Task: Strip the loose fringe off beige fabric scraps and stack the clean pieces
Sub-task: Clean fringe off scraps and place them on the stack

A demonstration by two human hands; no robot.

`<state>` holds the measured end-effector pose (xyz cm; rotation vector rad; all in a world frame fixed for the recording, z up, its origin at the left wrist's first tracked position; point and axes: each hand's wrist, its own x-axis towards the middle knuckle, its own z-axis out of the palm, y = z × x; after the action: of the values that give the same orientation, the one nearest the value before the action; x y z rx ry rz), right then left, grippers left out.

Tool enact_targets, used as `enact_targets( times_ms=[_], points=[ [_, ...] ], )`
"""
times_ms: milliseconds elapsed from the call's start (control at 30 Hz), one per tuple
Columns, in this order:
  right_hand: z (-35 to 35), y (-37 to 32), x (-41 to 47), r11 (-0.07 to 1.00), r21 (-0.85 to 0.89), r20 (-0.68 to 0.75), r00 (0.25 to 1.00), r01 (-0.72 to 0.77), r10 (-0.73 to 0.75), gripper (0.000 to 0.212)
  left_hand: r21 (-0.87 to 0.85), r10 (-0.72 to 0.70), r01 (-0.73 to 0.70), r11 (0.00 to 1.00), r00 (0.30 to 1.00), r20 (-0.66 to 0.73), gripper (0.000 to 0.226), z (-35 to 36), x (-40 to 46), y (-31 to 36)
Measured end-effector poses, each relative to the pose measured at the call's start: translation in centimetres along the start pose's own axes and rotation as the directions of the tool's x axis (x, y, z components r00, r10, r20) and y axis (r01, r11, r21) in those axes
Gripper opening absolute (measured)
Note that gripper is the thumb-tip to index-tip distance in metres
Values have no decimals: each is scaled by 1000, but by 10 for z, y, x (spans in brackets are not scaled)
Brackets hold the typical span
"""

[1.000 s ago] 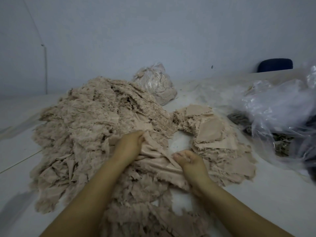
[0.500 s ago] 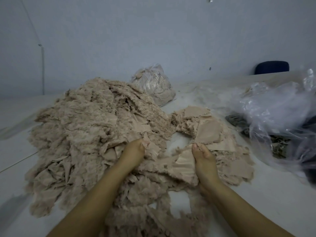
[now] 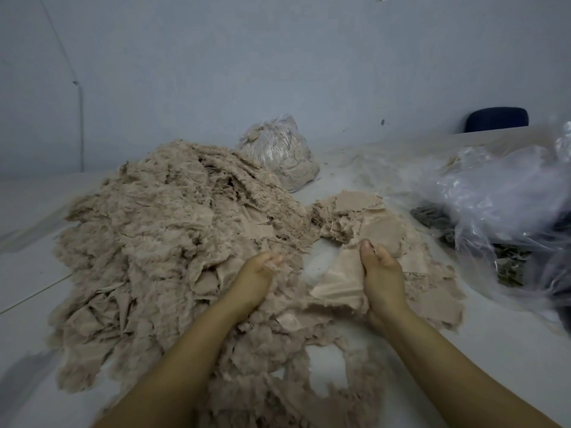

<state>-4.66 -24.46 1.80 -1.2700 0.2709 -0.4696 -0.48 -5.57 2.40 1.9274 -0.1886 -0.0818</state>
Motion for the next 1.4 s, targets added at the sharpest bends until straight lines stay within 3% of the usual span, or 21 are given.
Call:
enact_targets(
  times_ms=[67,133,233,367,467,600,700,800,900,1000,1133,1200,1233,1300,1367,1400],
  points=[
    [5,0,2,1000,-21,40,999,20,-19,27,-5,55,-55,998,983,174,15,7,-7,5],
    [12,1,1,998,-27,50,998,51,-50,29,13,80,-89,996,944,321,23,16,-13,11],
    [19,1,2,999,6,1,999,52,-52,25,19,81,-98,995,905,418,8,18,-15,16],
    [10,-3,14,995,98,-105,994,1,9,24,-3,59,-63,998,926,374,22,-1,-15,13],
    [-5,-3,25,999,30,-131,991,41,-37,29,-50,58,-46,998,959,277,21,-16,-14,4],
    [-3,1,18,998,59,16,999,-30,30,33,-80,35,-10,997,946,322,25,-8,-15,5],
    [11,3,6,975,187,130,987,-122,98,29,-49,18,0,999,933,359,22,11,-12,10],
    [27,1,0,892,406,159,977,-198,144,23,-21,44,-39,999,938,343,19,21,-7,11],
    [39,4,-2,837,453,189,951,-307,246,29,-130,91,-46,990,926,367,19,28,-10,12],
    [40,1,9,864,403,155,953,-302,261,28,-165,65,-17,986,954,293,11,28,-12,13],
    [17,-25,56,978,195,-74,993,-73,89,30,-77,77,-62,995,975,211,21,15,-8,13],
    [-1,-36,77,995,-98,-130,991,21,-34,27,-50,109,-101,994,974,200,28,9,-6,13],
    [-9,-39,83,944,-324,-142,983,64,-115,27,-51,108,-100,994,976,188,30,7,-5,13],
    [-16,-42,74,777,-600,-104,944,190,-312,30,-78,106,-94,992,980,168,30,2,-3,11],
    [-9,-39,46,755,-570,54,932,325,-360,24,-107,112,-96,990,981,157,27,0,-1,10],
    [-1,-35,28,799,-508,194,947,321,-257,19,-135,109,-89,987,982,153,24,2,0,9]
  ],
)
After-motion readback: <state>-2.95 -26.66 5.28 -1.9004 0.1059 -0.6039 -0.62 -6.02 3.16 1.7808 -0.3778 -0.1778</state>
